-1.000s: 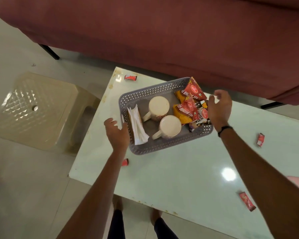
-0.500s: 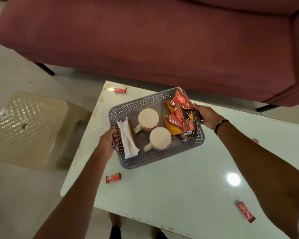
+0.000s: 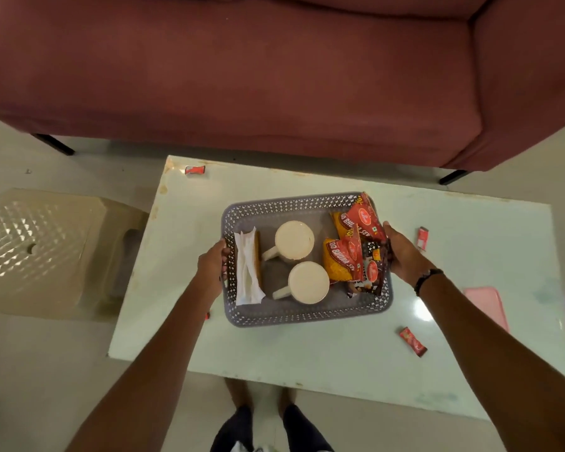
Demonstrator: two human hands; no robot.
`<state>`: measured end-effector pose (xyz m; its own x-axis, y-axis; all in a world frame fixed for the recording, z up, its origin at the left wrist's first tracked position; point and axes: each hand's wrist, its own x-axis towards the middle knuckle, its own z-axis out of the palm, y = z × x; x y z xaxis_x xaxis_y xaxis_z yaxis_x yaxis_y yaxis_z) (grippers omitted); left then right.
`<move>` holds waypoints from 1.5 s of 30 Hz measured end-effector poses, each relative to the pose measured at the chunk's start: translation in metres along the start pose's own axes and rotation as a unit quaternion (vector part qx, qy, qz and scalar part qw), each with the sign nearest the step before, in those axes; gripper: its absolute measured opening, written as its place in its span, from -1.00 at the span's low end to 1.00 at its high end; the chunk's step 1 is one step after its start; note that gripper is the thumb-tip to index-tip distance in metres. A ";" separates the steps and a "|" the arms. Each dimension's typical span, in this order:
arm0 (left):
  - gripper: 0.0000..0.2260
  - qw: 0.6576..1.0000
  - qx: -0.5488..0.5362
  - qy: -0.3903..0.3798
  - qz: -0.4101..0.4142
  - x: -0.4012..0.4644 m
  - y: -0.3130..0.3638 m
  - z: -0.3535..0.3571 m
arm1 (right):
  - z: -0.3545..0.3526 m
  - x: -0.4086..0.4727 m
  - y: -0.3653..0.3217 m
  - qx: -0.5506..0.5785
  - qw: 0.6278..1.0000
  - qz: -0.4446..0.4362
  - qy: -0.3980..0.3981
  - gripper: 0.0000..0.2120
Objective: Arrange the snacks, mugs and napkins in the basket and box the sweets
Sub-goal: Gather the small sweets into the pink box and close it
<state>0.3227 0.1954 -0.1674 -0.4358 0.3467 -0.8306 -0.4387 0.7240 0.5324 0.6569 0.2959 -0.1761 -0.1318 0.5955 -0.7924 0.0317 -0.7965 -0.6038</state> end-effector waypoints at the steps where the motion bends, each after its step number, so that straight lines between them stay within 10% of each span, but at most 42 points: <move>1: -0.70 1.000 0.013 0.001 -0.002 -0.006 -0.004 0.005 | -0.008 -0.008 0.008 0.017 1.000 0.005 0.007 -0.52; 38: -0.66 0.986 0.164 -0.009 0.004 0.039 -0.025 0.069 | -0.054 0.009 0.065 0.032 0.978 0.038 0.204 -0.48; 45: -0.75 0.924 0.292 0.103 0.223 0.015 -0.030 0.068 | -0.059 -0.004 0.061 -0.241 0.914 -0.052 0.322 -0.64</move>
<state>0.3823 0.2195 -0.2071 -0.6377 0.6112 -0.4688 0.2940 0.7557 0.5852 0.7181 0.2514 -0.2151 0.4466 0.7278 -0.5204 0.5061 -0.6852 -0.5238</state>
